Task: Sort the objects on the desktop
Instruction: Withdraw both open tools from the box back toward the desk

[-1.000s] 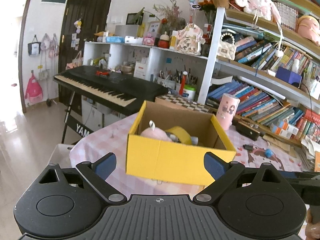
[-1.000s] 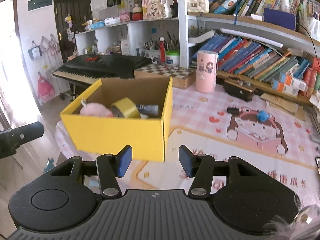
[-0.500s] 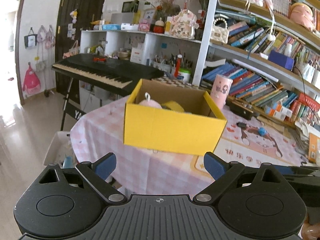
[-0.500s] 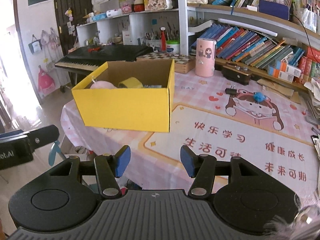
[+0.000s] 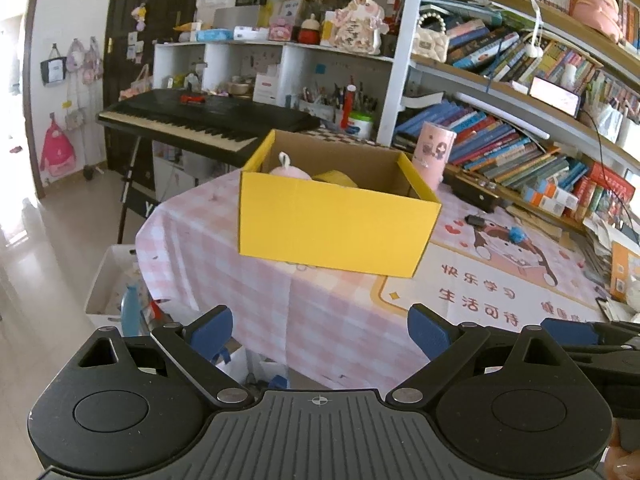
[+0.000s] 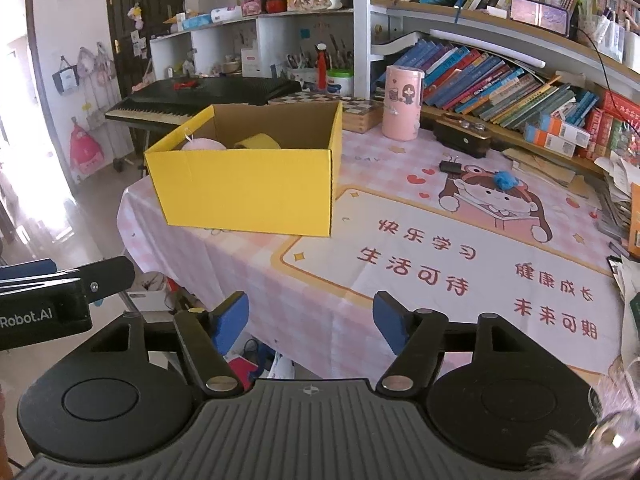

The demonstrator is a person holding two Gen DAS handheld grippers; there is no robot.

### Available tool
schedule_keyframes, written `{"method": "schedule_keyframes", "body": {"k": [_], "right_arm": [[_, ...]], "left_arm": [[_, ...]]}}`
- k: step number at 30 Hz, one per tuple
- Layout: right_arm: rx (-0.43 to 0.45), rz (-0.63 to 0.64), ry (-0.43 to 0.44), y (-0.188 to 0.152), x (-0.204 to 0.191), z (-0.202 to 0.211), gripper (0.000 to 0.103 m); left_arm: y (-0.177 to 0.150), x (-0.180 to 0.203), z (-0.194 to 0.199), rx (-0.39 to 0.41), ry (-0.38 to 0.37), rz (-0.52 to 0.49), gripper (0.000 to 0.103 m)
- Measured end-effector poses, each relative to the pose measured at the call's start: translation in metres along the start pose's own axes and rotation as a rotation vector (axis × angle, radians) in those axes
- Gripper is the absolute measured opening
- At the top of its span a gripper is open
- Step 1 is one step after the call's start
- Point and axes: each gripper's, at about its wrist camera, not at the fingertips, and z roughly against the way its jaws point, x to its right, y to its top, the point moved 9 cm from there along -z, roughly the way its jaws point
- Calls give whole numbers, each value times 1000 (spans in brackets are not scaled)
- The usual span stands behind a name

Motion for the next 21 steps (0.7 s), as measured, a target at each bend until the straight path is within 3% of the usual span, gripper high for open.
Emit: {"method": "schedule_keyframes", "body": {"k": [21], "right_arm": [[-43,-54,-89,-13,34,-1,73]], "left_arm": [[-8,37,-22,-62,-87,-53,96]]}}
